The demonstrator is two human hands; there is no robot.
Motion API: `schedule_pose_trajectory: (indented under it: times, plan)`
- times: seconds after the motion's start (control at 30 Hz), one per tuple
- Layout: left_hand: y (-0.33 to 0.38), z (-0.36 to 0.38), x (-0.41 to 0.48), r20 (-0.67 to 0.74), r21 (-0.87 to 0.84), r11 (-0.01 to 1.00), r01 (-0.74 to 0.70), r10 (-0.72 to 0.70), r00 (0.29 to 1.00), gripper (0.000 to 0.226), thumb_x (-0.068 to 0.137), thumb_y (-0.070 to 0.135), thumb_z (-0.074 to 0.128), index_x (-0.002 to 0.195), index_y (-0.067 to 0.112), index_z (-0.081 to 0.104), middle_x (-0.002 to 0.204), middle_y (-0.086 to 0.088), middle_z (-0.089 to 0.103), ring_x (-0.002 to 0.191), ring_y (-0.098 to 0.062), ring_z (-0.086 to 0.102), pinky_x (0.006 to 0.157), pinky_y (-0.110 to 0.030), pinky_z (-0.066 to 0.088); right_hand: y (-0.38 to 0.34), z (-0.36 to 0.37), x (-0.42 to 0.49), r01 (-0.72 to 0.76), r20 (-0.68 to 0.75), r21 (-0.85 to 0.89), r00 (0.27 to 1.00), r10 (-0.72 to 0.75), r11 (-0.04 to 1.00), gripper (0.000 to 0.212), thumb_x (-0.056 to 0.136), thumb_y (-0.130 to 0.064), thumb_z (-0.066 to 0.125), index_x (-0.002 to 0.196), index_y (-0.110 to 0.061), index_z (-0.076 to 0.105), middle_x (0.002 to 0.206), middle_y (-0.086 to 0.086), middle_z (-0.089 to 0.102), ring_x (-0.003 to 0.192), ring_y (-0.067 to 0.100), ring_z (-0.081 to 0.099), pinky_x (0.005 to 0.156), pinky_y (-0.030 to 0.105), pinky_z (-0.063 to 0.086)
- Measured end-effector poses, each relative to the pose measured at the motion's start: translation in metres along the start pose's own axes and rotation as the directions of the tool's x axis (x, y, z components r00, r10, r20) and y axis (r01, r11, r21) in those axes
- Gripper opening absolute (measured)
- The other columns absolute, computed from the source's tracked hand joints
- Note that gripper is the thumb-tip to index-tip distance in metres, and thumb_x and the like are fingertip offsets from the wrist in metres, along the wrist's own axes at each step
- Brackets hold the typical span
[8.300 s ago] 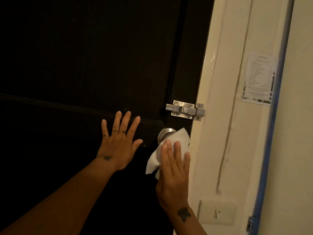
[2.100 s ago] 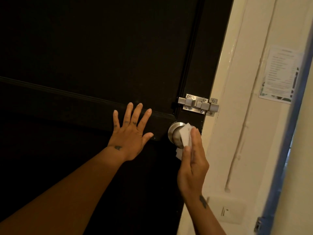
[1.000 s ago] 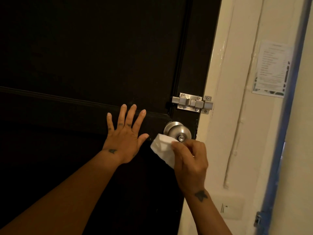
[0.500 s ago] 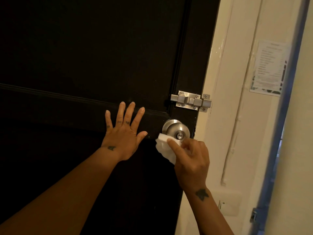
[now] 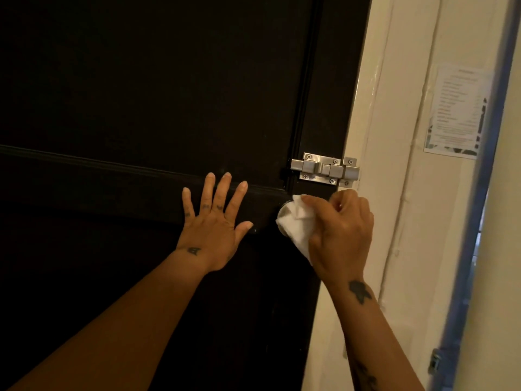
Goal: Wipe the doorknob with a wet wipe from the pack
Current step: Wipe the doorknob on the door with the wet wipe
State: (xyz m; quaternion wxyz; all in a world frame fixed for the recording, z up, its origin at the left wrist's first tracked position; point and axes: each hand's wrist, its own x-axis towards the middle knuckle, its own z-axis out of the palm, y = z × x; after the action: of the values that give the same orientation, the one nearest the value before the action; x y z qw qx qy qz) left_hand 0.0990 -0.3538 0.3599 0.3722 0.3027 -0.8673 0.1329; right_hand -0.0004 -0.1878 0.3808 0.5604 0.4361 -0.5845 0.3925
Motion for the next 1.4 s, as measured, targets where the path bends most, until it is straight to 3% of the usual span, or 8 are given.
schedule_pose_trajectory:
  times: [0.17,0.27,0.43,0.73,0.9,1.07,1.27,1.4]
  plan:
    - [-0.001,0.002,0.0,-0.017,-0.004,1.0,-0.002,0.002,1.0,0.068,0.082,0.058,0.006,0.108,0.041,-0.054,0.134,0.005,-0.045,0.11,-0.015,-0.058,0.088,-0.047,-0.037,0.0,-0.001,-0.01,-0.18,0.085,0.236,0.983,0.165,0.955,0.02,0.084,-0.016,0.053,0.096,-0.006,0.065,0.078,-0.006,0.047,0.077,0.0,0.04,0.062,0.023,0.036]
    - [-0.001,0.003,0.001,-0.01,-0.011,1.0,-0.003,0.003,1.0,0.069,0.084,0.058,0.009,0.109,0.042,-0.054,0.129,0.008,-0.05,0.11,-0.014,-0.059,0.088,-0.047,-0.038,-0.007,-0.002,-0.019,-0.033,0.09,0.155,0.996,0.019,0.987,0.033,0.082,-0.024,0.051,0.107,-0.005,0.063,0.083,0.016,0.057,0.075,0.02,0.046,0.057,0.032,0.042]
    - [-0.001,0.002,0.002,0.02,-0.008,1.0,0.006,-0.005,1.0,0.071,0.084,0.058,0.009,0.106,0.041,-0.056,0.127,0.008,-0.053,0.108,-0.015,-0.059,0.092,-0.051,-0.033,-0.005,0.0,-0.024,-0.007,0.087,-0.003,0.996,0.007,1.0,0.047,0.081,-0.042,0.045,0.109,-0.008,0.063,0.083,0.015,0.057,0.071,0.021,0.047,0.057,0.027,0.036]
    - [0.0,0.0,0.001,0.042,-0.015,1.0,0.009,-0.008,0.999,0.07,0.085,0.058,0.01,0.106,0.042,-0.055,0.133,0.005,-0.046,0.109,-0.016,-0.058,0.093,-0.052,-0.03,0.021,0.004,-0.039,-0.188,0.004,0.227,0.981,0.193,0.955,0.032,0.084,-0.017,0.052,0.112,-0.003,0.061,0.078,0.007,0.049,0.072,0.019,0.044,0.059,0.016,0.034]
    - [-0.001,-0.002,0.0,0.054,-0.017,1.0,0.01,-0.009,0.999,0.072,0.087,0.057,0.013,0.106,0.042,-0.054,0.131,0.005,-0.047,0.109,-0.016,-0.057,0.094,-0.052,-0.029,0.029,0.0,-0.07,-0.102,0.048,0.182,0.994,0.095,0.978,0.038,0.082,-0.026,0.048,0.089,0.007,0.065,0.071,0.018,0.059,0.063,0.026,0.052,0.056,0.02,0.04]
    - [0.001,-0.002,0.0,0.054,-0.006,1.0,0.018,-0.017,0.998,0.072,0.086,0.057,0.012,0.103,0.041,-0.057,0.131,0.005,-0.048,0.113,-0.018,-0.052,0.096,-0.053,-0.026,0.038,-0.002,-0.064,-0.142,-0.03,0.078,0.989,0.145,0.987,0.022,0.077,-0.008,0.06,0.094,0.004,0.067,0.071,0.018,0.059,0.063,0.029,0.051,0.053,0.033,0.044]
    - [0.0,-0.002,0.0,0.068,-0.02,1.0,0.024,-0.023,0.997,0.073,0.087,0.057,0.014,0.105,0.04,-0.055,0.131,0.006,-0.047,0.109,-0.017,-0.057,0.097,-0.053,-0.026,0.023,0.001,-0.061,-0.073,0.007,0.009,0.997,0.073,0.997,0.031,0.088,-0.023,0.05,0.081,0.002,0.067,0.067,0.016,0.06,0.058,0.028,0.051,0.052,0.026,0.035]
    - [0.0,-0.001,0.0,0.059,-0.022,0.999,0.024,-0.023,0.998,0.074,0.087,0.058,0.014,0.104,0.041,-0.056,0.131,0.006,-0.047,0.108,-0.015,-0.058,0.096,-0.053,-0.027,0.012,0.0,-0.076,0.003,0.094,0.017,0.996,-0.005,1.0,0.019,0.066,-0.011,0.08,0.079,-0.004,0.068,0.068,0.012,0.062,0.062,0.02,0.05,0.05,0.027,0.039]
